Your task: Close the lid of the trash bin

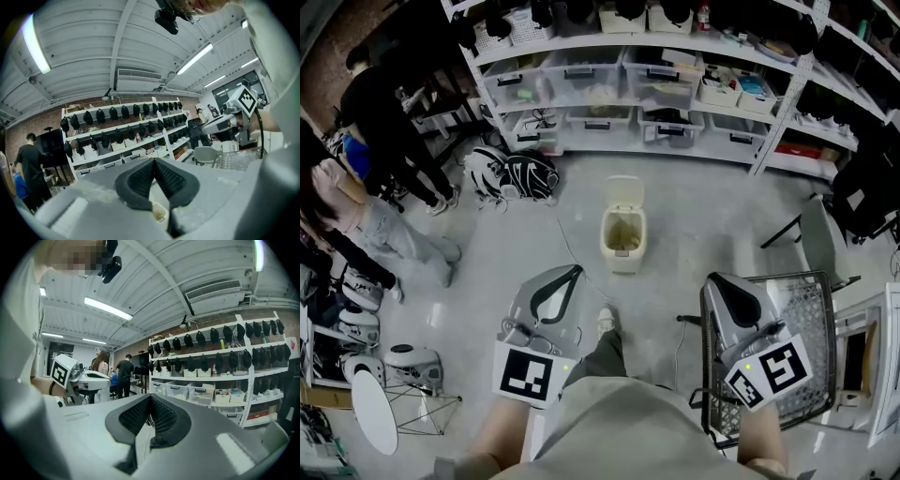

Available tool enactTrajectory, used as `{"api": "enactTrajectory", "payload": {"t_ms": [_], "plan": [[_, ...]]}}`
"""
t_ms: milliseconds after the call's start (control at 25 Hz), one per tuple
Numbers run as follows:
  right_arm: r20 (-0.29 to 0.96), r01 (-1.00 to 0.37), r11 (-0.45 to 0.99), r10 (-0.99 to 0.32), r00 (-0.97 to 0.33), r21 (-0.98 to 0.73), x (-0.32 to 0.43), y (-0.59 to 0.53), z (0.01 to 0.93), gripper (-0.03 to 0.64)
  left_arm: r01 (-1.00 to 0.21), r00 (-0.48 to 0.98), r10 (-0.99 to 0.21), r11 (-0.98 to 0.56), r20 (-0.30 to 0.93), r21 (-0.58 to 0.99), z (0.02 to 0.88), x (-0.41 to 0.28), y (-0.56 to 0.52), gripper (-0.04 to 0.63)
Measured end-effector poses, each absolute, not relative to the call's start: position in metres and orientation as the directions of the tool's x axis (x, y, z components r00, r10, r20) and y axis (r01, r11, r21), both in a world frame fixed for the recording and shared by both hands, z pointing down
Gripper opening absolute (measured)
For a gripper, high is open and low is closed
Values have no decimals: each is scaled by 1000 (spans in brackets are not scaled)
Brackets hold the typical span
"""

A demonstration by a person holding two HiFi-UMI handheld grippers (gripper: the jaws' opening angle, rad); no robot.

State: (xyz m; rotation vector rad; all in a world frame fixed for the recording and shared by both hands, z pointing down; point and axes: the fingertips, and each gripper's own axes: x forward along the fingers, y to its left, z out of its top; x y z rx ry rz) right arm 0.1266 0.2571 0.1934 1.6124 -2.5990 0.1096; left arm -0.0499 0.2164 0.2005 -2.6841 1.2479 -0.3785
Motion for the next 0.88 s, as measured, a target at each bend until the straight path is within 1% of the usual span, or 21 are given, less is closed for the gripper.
{"api": "enactTrajectory", "payload": {"t_ms": [280,400,680,880], "plan": [[166,-913,404,-898,-408,-59,121,162,208,3,-711,636,-746,-666,197,-226,211,-61,120,2],[187,-914,401,-895,-405,-60,112,115,212,3,-695,638,-738,-675,218,-248,220,-67,72,2],[219,-921,385,-894,-390,-65,89,3,228,3,-678,659,-708,-705,255,-208,246,-84,-28,2],[262,-923,377,-885,-384,-80,77,-56,245,3,-688,654,-707,-704,270,-176,255,-101,-79,2]]}}
